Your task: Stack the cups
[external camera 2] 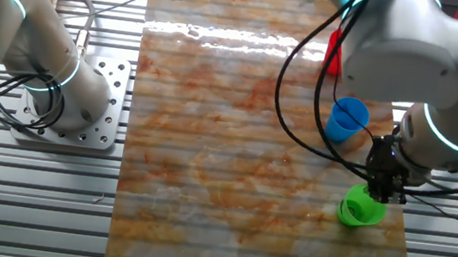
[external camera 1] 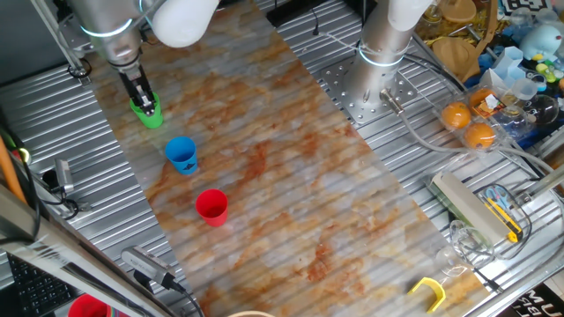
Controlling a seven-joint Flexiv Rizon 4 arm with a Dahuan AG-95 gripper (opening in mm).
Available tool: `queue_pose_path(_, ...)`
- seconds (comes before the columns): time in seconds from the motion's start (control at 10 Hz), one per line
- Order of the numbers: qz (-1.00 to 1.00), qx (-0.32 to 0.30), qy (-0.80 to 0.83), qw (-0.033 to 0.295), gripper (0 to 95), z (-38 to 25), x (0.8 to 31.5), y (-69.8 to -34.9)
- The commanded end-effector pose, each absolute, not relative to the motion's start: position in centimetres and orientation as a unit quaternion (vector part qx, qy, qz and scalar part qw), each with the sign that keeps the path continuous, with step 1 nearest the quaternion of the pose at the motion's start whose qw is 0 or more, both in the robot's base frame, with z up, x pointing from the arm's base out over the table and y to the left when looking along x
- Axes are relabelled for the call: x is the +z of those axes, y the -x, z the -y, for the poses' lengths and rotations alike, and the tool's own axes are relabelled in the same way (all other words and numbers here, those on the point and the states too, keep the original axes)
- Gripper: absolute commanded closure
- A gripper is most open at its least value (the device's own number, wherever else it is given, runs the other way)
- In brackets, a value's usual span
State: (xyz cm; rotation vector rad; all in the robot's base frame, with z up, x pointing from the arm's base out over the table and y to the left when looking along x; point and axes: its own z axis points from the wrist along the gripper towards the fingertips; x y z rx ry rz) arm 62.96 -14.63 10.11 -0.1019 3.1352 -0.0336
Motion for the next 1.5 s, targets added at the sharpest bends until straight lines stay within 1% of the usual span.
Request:
queue_pose_path(0.1, -0.999, -0.011, 0.035, 0.003, 76.0, 15.0, 9.4, -62.8)
queue_pose_path(0.4, -1.0, -0.011, 0.028, 0.004, 76.0, 14.8, 8.7, -62.7)
queue_pose_path(0.5, -1.0, -0.011, 0.027, 0.004, 95.0, 14.8, 8.6, -62.7)
queue_pose_path(1.1, -0.999, -0.013, 0.033, 0.005, 95.0, 14.6, 9.0, -62.6)
queue_pose_path(1.3, -0.999, -0.026, 0.037, 0.002, 95.0, 14.0, 10.3, -62.3)
queue_pose_path(1.5, -0.998, -0.045, 0.039, -0.006, 95.0, 12.9, 12.5, -62.0)
